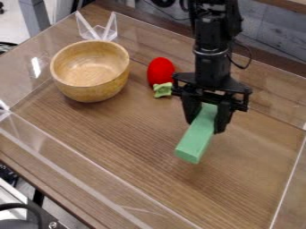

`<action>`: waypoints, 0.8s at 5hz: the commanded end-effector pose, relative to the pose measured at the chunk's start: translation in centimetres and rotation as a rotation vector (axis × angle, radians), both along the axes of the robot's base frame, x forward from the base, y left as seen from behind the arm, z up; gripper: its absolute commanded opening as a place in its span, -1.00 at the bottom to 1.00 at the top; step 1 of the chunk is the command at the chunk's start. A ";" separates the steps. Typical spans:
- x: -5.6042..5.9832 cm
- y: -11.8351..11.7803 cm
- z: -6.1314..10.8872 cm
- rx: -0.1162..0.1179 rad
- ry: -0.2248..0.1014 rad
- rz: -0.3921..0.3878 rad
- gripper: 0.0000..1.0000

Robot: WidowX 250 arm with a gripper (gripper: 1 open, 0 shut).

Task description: Remove the green stick from the brown bowl and put it on the table

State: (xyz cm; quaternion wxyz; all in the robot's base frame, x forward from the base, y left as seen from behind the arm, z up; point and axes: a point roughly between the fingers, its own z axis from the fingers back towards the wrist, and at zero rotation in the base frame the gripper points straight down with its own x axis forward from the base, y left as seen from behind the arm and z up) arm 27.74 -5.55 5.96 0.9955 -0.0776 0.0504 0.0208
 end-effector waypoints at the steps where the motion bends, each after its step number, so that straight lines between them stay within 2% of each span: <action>1: 0.6 0.3 1.2 -0.002 -0.045 -0.010 -1.00; 3: 1.2 0.3 2.6 -0.006 -0.045 -0.109 -1.00; 4: 1.3 -0.4 1.8 -0.003 -0.042 -0.105 -1.00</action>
